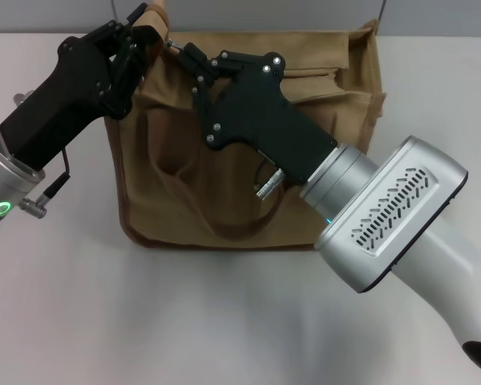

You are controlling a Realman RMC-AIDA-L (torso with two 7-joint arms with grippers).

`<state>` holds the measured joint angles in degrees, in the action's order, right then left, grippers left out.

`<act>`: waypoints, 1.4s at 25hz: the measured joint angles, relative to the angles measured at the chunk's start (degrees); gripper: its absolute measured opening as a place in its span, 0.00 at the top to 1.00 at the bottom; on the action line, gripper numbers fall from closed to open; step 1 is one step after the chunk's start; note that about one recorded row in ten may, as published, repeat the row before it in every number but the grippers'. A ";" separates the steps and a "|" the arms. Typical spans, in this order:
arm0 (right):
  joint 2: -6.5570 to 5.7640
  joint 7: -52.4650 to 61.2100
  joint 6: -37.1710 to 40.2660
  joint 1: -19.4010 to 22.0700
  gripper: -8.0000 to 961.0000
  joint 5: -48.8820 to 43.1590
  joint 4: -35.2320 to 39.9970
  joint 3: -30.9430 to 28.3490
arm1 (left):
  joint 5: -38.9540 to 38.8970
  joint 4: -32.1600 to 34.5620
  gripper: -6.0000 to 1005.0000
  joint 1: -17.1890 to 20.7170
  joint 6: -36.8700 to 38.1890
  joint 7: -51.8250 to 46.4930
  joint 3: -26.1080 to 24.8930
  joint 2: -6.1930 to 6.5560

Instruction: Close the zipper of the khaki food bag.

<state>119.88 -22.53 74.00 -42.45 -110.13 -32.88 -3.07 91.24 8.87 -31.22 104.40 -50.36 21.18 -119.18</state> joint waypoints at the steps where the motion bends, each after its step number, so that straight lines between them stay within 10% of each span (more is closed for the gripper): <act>1: 0.00 0.00 -0.14 0.00 0.99 0.00 0.00 0.00 | 0.00 0.00 0.92 0.00 0.00 0.00 0.00 0.00; 35: -0.29 -0.06 1.50 10.80 0.99 0.06 1.45 -6.55 | -1.67 2.76 0.92 4.34 1.44 -0.71 -5.98 0.60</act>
<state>119.59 -22.59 75.50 -31.65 -110.07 -31.42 -9.63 89.57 11.63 -26.88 105.84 -51.08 15.20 -118.58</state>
